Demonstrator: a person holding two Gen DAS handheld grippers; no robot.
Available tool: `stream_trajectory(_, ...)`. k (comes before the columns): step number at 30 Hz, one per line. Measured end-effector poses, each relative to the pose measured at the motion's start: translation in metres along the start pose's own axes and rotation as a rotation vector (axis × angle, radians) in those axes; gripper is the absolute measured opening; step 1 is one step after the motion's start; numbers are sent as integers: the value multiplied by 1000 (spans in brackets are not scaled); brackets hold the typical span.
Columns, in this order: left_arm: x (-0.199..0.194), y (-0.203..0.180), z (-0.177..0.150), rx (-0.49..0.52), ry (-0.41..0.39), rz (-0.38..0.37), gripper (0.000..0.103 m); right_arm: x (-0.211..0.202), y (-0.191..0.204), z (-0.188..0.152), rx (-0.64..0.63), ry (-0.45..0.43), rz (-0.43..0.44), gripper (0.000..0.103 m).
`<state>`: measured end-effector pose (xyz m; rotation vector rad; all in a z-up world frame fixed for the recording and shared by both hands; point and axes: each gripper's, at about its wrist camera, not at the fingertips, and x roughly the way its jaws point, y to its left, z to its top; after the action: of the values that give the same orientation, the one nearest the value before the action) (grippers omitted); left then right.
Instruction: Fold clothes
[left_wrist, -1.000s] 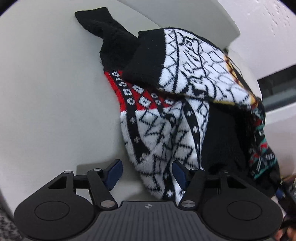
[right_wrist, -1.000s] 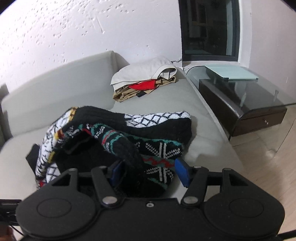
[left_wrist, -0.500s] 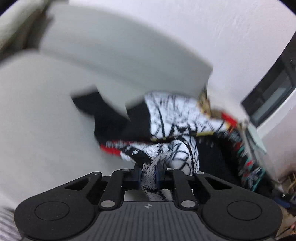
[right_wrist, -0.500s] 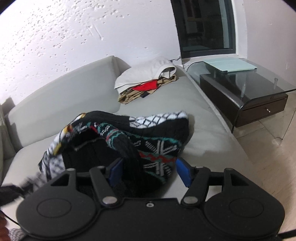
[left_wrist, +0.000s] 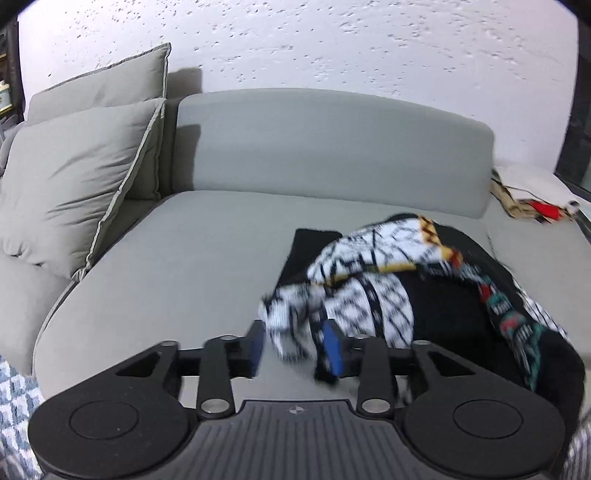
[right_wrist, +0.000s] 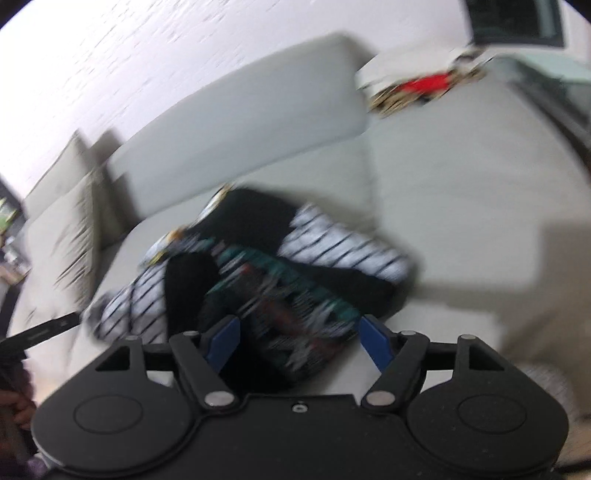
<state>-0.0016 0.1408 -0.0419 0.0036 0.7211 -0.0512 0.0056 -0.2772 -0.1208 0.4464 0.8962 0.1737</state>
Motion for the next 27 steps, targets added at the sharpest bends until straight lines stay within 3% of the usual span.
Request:
stream_trajectory(5, -11, -2, -12, -33, 23, -47, 49, 22, 26, -22, 25, 112, 110, 94)
stream_trajectory(8, -20, -3, -14, -34, 26, -79, 51, 38, 44, -32, -7, 140, 116, 95)
stream_trajectory(10, -28, -3, -11, -15, 10, -90, 52, 45, 53, -37, -63, 168, 86, 77)
stream_trajectory(11, -32, -2, -9, -9, -3, -89, 54, 48, 58, -39, -91, 182, 71, 43)
stream_trajectory(12, -35, 0, -7, -5, -17, -88, 55, 51, 61, -40, -112, 194, 62, 30)
stream_trajectory(16, -37, 5, 3, -5, -49, -99, 55, 38, 57, -20, -81, 158, 132, 14)
stream_trajectory(22, -32, 4, 26, 37, -133, -129, 53, -1, 44, 85, 176, -103, 331, 12)
stream_trajectory(25, -23, 5, 31, 30, -136, -143, 53, -32, 18, 152, 338, -396, 329, 12)
stream_trajectory(27, -17, 5, 34, 23, -133, -153, 53, -39, -9, 183, 506, -521, 270, 13)
